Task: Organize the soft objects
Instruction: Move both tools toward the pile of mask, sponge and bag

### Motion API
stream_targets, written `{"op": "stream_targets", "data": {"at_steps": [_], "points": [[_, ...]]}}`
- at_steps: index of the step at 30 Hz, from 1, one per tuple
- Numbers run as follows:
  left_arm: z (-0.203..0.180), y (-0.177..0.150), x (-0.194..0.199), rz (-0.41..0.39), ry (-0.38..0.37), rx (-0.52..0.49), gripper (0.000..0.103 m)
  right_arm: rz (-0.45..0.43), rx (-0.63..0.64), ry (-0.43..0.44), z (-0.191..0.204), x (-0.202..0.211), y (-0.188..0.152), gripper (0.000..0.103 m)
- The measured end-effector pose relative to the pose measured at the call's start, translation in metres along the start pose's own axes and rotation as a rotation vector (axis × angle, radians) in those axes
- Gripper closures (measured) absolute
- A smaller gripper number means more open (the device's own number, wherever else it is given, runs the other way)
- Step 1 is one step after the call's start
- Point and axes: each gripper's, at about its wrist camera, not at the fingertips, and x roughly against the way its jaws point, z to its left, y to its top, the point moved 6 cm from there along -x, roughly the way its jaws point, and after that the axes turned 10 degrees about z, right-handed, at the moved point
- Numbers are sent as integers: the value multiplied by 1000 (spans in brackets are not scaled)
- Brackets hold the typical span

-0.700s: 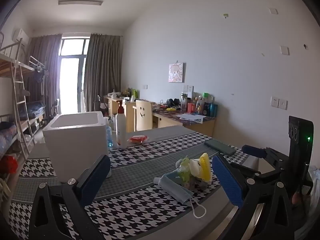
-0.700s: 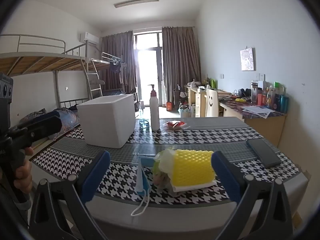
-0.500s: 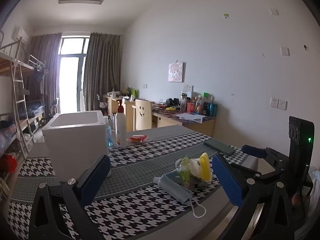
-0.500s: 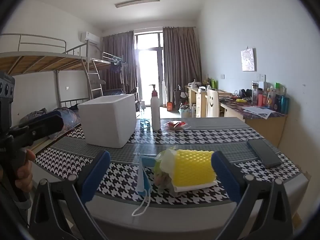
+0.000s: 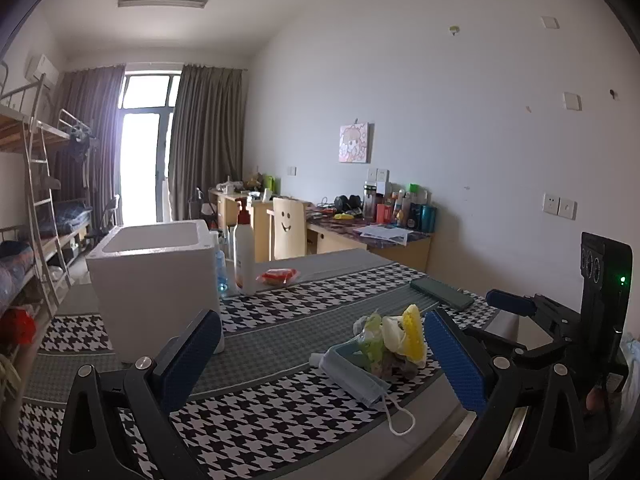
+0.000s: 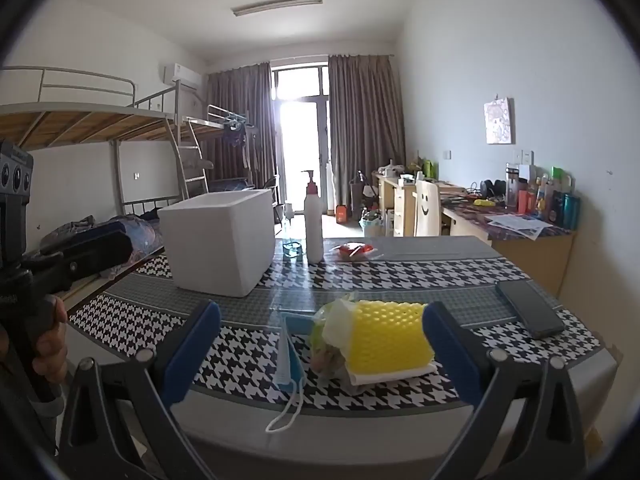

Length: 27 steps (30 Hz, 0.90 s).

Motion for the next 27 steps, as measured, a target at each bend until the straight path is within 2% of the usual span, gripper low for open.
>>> {"op": "stream_targets", "data": {"at_steps": [27], "points": [[3, -1, -11, 14, 5, -3, 1, 12, -18, 0, -7, -7, 1, 1]]}}
